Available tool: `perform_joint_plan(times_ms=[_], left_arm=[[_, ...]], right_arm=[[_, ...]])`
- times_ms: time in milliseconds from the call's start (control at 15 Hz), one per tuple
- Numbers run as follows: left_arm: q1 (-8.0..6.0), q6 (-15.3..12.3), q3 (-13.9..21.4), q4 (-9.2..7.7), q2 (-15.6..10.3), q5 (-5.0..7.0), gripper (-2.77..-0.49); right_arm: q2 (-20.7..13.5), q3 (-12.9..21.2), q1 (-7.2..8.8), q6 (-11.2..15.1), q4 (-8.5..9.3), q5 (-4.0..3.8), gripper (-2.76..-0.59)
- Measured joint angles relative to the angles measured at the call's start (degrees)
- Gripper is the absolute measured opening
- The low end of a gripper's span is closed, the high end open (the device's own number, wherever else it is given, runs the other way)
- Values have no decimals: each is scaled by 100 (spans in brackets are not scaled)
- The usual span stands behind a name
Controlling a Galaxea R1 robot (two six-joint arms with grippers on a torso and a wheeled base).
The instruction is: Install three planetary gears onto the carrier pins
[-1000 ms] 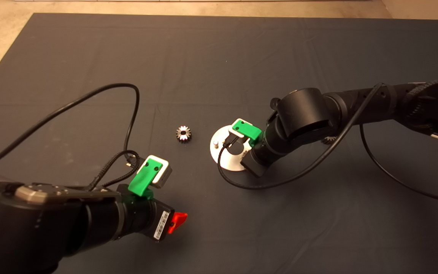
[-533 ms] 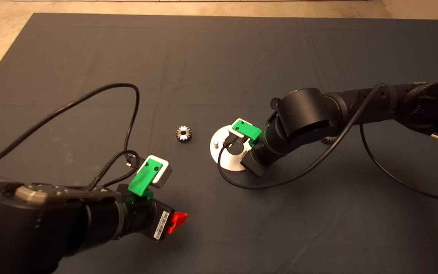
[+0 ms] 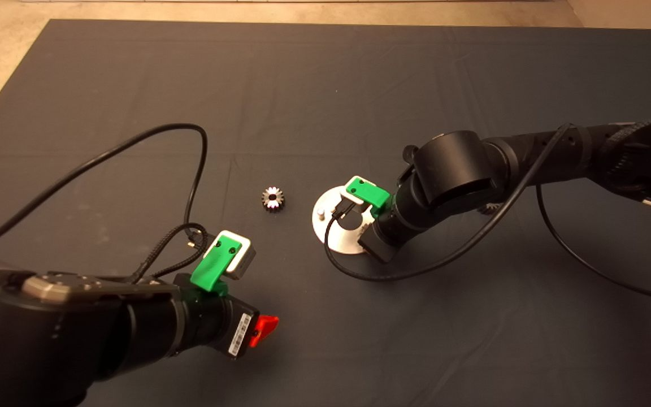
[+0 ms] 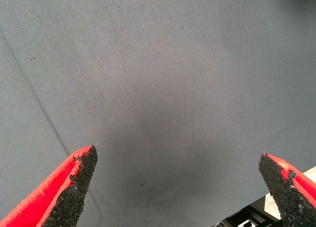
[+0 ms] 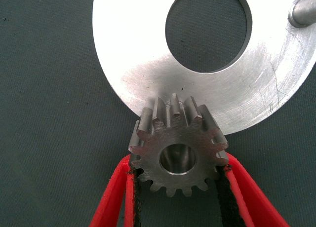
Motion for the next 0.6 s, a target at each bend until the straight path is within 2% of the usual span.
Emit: perform_joint_plan(times_ms=[600], left_arm=[[0,2,0,28,0,0,-90]], right_arm=[[-2,20,-2,0,-41,-3,-255]])
